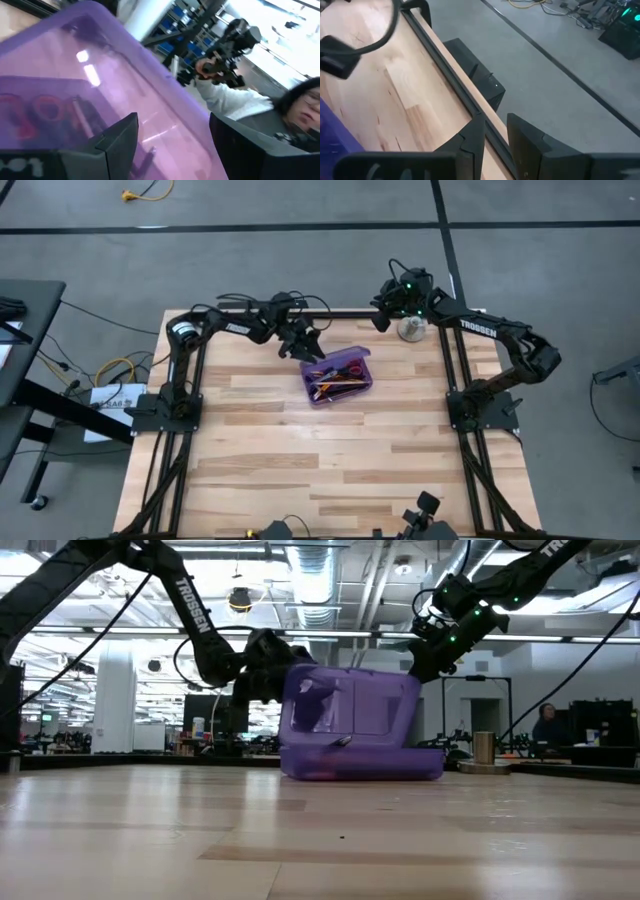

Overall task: Pick & place school supplies into a supply box
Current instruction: Close the purple supply box

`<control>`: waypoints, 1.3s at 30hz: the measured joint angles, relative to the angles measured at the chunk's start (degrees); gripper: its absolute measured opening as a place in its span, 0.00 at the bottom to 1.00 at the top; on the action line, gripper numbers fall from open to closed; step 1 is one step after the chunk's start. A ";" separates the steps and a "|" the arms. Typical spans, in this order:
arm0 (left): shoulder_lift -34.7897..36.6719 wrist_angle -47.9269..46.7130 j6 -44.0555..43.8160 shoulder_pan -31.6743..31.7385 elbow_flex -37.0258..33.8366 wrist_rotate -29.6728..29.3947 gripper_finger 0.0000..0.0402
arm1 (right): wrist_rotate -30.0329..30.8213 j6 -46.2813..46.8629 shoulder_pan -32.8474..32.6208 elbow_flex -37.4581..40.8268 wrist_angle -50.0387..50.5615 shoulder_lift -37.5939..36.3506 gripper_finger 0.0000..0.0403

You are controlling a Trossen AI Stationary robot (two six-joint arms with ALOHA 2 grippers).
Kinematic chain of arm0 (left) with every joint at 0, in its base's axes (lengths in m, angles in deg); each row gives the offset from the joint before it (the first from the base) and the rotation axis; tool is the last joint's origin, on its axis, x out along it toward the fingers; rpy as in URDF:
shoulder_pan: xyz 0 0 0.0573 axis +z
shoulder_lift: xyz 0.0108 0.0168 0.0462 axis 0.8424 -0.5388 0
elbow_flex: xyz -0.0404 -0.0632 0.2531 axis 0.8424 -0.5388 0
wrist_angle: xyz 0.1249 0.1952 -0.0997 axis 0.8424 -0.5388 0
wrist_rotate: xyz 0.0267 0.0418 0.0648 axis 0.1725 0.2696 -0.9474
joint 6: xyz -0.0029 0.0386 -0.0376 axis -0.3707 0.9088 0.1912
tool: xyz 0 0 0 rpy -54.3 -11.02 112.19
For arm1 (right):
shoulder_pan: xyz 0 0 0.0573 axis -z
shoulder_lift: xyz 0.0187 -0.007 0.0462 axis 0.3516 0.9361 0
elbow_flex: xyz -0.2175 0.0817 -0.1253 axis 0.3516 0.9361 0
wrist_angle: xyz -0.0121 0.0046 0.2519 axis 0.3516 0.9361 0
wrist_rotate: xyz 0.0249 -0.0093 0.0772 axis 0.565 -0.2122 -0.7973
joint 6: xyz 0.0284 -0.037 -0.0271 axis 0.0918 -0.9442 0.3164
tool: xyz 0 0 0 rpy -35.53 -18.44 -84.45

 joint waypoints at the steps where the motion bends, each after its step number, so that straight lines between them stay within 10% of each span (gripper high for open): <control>1: 0.00 -0.04 0.00 -0.36 0.00 0.49 0.58 | 0.00 0.00 0.00 0.00 0.08 0.00 0.19; 15: 0.00 -2.08 0.00 -3.98 0.00 3.43 0.58 | 0.03 0.16 -3.48 -0.07 5.84 -7.51 0.19; 25: 0.00 -3.14 0.00 -3.94 0.00 3.66 0.58 | 0.00 5.70 -24.58 3.16 9.39 -15.38 0.19; 39: 6.44 -3.11 0.80 -2.59 -4.99 9.23 0.58 | 12.11 16.68 -45.82 9.20 -7.00 4.02 0.13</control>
